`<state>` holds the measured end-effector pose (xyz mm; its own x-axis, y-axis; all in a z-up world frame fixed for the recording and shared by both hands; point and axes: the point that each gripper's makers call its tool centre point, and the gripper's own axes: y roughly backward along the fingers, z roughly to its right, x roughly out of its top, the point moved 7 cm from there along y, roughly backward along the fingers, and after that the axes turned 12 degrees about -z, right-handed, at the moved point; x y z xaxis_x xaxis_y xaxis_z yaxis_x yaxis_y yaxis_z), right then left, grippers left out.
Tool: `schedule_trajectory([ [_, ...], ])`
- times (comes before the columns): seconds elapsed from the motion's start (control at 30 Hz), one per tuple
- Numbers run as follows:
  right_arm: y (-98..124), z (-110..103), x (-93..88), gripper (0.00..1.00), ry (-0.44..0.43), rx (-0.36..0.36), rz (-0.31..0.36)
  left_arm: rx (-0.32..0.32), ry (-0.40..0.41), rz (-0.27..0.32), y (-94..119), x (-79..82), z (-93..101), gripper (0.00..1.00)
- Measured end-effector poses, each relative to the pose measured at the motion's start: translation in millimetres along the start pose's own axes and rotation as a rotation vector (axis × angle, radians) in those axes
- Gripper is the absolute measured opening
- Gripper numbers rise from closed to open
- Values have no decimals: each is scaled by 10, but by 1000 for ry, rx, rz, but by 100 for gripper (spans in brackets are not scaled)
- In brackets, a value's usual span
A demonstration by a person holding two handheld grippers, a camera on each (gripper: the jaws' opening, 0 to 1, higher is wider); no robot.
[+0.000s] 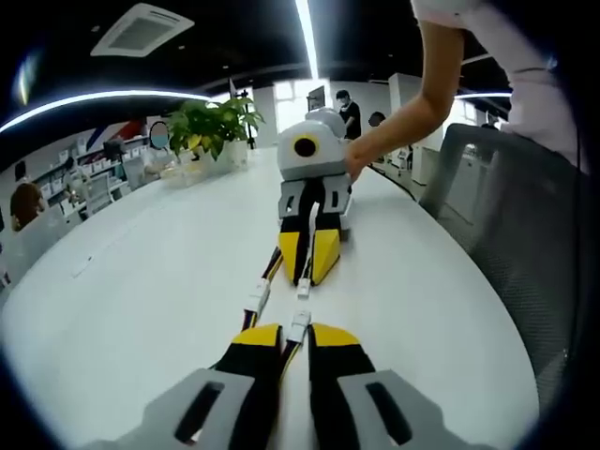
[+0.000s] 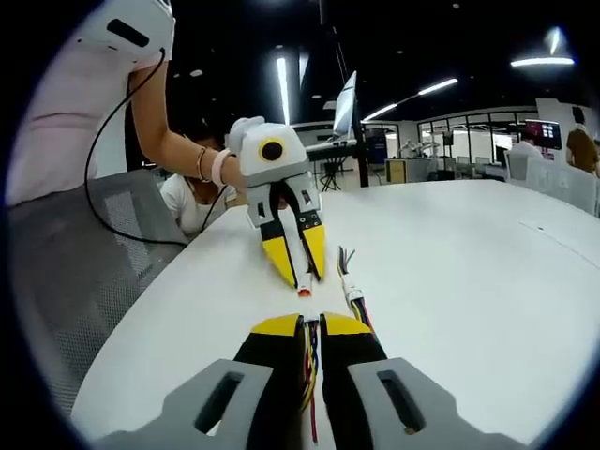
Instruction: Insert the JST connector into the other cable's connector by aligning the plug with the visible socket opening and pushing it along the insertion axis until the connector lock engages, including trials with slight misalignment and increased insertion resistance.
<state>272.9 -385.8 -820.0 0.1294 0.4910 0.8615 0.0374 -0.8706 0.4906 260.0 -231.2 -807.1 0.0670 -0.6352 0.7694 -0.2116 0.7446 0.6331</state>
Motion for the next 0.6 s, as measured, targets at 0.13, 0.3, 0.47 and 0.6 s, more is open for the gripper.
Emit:
schedule_trajectory([
  [0.13,-8,4,1,4,-10,-4,12,-6,23,10,6,-25,2,2],
  [0.3,-10,6,3,4,-13,-2,12,-24,58,14,-4,-23,22,0],
  [0.47,-12,17,2,4,-42,7,26,-13,85,20,-8,-27,7,0],
  [0.6,-7,20,5,4,-50,13,20,-14,91,11,-3,-25,15,0],
])
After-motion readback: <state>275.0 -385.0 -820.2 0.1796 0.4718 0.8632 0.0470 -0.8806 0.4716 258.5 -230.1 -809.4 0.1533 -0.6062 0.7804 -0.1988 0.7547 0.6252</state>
